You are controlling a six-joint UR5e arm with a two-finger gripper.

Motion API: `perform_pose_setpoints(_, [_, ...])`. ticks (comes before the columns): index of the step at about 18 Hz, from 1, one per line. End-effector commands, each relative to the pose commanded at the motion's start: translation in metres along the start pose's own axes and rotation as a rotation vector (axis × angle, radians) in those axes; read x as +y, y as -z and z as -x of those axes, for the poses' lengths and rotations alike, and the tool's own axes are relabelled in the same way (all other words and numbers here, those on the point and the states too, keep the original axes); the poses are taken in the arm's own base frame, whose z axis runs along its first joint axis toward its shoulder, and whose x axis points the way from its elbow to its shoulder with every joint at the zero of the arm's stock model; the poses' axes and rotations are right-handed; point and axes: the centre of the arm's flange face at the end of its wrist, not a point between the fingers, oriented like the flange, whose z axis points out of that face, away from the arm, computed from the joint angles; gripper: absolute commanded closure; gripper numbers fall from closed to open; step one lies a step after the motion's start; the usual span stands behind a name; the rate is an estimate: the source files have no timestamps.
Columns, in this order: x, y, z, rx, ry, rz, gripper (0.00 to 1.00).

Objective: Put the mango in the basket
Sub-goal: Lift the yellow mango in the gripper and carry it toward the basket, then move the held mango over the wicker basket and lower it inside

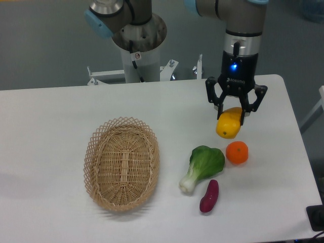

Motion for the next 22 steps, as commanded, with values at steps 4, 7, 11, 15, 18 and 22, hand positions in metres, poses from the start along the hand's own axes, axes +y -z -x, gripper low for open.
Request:
perform_pose_setpoints(4, [-0.001, 0.002, -0.005, -0.001, 0.023, 0.003, 0.52])
perform_pose_setpoints(7, [-0.004, 0.008, -0.009, -0.009, 0.048, 0.001, 0.52])
perform_pose_setpoints(11, [-0.010, 0.007, -0.029, 0.002, 0.115, -0.004, 0.52])
perform_pose_setpoints(15, [-0.038, -0.002, -0.061, 0.019, 0.154, 0.014, 0.53])
perform_pose_setpoints(18, [-0.062, -0.019, -0.095, 0.015, 0.153, 0.084, 0.53])
perform_pose_setpoints(22, [-0.094, -0.054, -0.147, 0.036, 0.186, 0.143, 0.53])
